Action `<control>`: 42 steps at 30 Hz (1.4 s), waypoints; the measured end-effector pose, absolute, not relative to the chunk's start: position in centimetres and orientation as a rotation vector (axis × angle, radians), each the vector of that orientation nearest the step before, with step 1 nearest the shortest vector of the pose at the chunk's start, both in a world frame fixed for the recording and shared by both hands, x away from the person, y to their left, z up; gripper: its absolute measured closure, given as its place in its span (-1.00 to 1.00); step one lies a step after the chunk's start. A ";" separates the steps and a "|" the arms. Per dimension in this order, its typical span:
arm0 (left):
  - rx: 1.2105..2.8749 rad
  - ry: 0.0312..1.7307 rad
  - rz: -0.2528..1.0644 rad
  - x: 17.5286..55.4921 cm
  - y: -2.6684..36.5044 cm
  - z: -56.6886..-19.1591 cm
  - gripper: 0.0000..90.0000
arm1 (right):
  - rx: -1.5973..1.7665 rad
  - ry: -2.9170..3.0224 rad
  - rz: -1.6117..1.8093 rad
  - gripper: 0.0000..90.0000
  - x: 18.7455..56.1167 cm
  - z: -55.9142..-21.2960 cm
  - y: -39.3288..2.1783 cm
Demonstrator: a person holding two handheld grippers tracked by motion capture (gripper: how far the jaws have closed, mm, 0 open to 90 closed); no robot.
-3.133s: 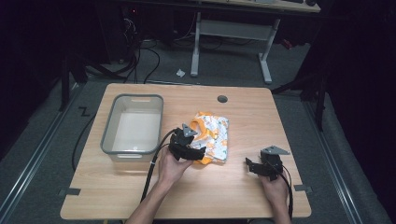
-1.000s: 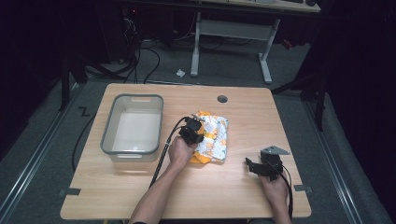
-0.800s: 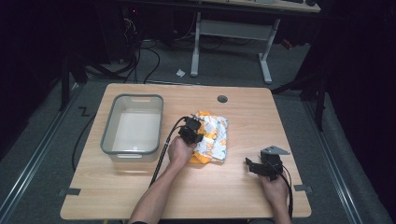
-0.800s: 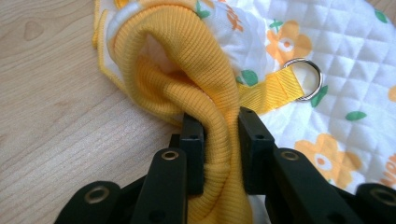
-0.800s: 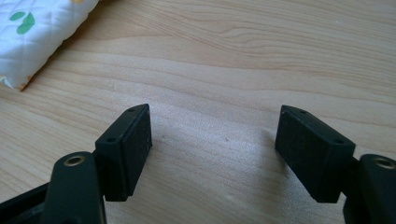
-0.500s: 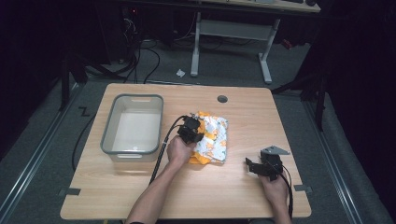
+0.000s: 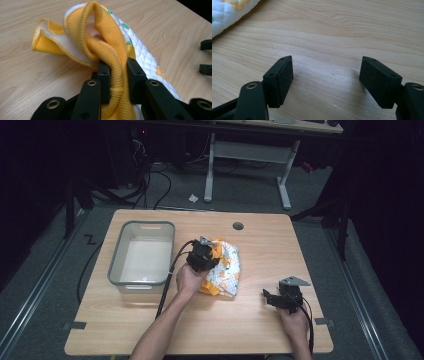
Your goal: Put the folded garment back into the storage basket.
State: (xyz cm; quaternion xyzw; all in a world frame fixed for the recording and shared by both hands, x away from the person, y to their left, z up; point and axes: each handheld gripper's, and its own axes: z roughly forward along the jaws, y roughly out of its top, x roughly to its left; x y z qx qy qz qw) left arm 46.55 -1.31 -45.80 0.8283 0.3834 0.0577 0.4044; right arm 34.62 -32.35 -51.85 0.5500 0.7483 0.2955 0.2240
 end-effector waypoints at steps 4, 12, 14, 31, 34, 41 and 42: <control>2.069 0.959 0.149 46.1 -0.9 -45.1 0.69 | 1.518 2.066 0.816 -0.39 34.6 -51.8 -32.4; 2.020 0.941 0.154 45.5 0.3 -43.6 0.70 | 1.518 2.066 0.816 -0.39 34.6 -51.8 -32.4; 2.013 0.937 0.160 45.3 0.7 -43.2 0.70 | 1.518 2.066 0.816 -0.39 34.6 -51.8 -32.4; 1.943 0.918 0.157 44.4 3.7 -41.1 0.71 | 1.515 2.066 0.816 -0.39 34.6 -51.9 -32.4; 1.940 0.915 0.162 44.2 4.2 -40.8 0.71 | 1.516 2.066 0.816 -0.39 34.6 -51.9 -32.4; 1.905 0.915 0.141 43.8 5.7 -40.1 0.71 | 1.516 2.066 0.816 -0.39 34.6 -51.9 -32.4; 1.899 0.916 0.141 43.8 5.9 -40.0 0.71 | 1.516 2.066 0.816 -0.39 34.6 -51.9 -32.4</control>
